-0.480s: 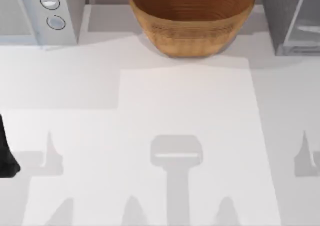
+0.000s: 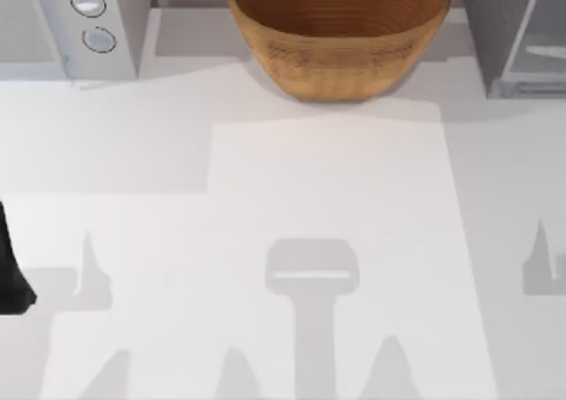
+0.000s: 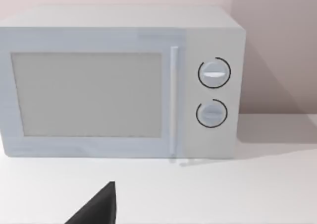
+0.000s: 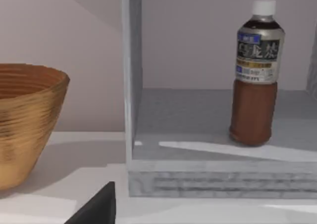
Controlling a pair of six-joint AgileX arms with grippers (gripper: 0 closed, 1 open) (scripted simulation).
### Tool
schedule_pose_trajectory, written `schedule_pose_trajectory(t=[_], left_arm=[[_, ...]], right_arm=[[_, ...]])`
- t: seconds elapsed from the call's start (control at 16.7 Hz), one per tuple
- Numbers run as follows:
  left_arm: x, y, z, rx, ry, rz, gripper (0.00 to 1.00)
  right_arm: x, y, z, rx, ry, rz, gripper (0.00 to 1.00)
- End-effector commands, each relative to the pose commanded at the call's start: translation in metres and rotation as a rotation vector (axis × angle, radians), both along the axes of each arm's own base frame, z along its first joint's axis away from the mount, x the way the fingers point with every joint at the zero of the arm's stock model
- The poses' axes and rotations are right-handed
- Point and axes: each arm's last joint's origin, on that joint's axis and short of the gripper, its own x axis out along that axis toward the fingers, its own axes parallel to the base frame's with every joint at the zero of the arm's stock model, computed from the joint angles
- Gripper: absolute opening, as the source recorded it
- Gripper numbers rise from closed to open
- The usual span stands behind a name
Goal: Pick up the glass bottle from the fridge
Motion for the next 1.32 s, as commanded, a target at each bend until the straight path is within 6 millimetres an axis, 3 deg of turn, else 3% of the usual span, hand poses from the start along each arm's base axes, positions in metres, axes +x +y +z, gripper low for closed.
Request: schedule_pose_trajectory(t=[0.3, 0.66, 1.02, 1.32], left_arm=[[0.0, 0.0, 0.0, 0.0, 0.0, 0.0, 1.0], [0.0, 0.0, 0.0, 0.0, 0.0, 0.0, 1.0], [0.0, 0.0, 0.0, 0.0, 0.0, 0.0, 1.0], [0.0, 0.0, 0.0, 0.0, 0.0, 0.0, 1.0]], right_arm=[[0.033, -0.019, 0.005, -0.006, 0.005, -0.006, 1.0], [0.07, -0.055, -0.026, 0.017, 0.068, -0.003, 1.0], [0.084, -0.085, -0.055, 0.015, 0.048, 0.003, 1.0], [0.086, -0.094, -0.064, 0.007, 0.033, 0.004, 1.0]])
